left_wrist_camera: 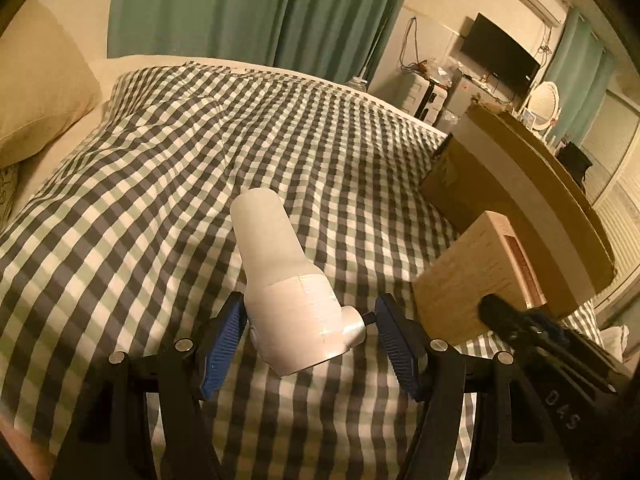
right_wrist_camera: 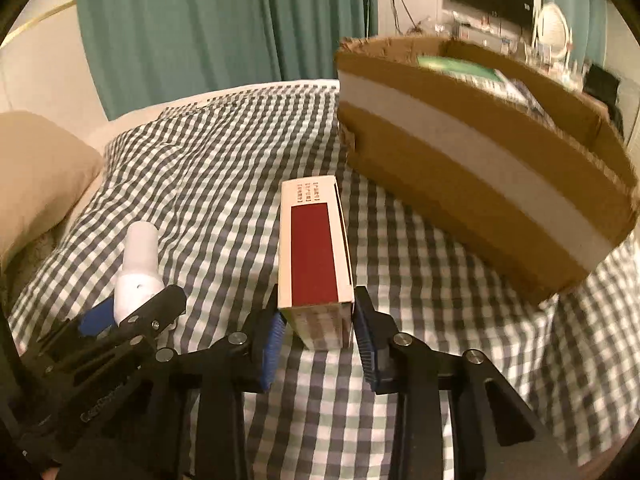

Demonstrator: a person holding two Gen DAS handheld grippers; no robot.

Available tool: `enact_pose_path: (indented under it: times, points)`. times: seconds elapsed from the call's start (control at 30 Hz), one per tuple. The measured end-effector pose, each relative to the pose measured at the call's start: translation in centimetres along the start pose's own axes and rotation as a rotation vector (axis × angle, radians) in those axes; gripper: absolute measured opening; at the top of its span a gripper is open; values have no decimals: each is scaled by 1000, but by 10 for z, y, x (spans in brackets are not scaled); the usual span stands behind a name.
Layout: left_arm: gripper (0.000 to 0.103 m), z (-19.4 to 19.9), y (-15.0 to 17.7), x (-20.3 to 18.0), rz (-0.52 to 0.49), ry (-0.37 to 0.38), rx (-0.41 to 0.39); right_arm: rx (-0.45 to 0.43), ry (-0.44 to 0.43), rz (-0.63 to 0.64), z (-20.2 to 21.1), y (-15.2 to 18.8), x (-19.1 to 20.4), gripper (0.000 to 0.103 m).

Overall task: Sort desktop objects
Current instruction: 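Grasp the small red-and-white box with the right tool, then carry the white bottle and red-white box over the cardboard box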

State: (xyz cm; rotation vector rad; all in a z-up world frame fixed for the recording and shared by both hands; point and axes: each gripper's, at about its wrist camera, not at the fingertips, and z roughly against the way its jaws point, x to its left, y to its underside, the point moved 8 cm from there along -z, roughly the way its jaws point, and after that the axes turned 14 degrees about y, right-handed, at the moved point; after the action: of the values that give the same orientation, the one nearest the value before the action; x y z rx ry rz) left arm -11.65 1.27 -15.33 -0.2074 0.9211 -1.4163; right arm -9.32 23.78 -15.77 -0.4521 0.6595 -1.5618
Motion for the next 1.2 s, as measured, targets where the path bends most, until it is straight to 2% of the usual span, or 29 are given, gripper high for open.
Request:
enact_pose_path:
  times: [0.23,0.43,0.6,0.7,0.9,1.2]
  points:
    - [68,-4,12,5,-4,-28,18,24,-127,-92,-11,-2,-13,32]
    - [68,-9,16,7,-16,-33,15,7,-125,-70,-13,-1,-5,31]
    - [68,0,7,4,-5,1,-10,2,-156,-67,-1,1,2,30]
    - [68,9,-1,-4,-4,26,-30,-32,-172,-68,15,-8,1,30]
    - [68,31,-22,-45,-58,87,-74,-124,-185,-103,59,-33,-25,30]
    - [68,41,-72,-142,-200,206,-128,-222,-140,-138,98,-74,-91,29]
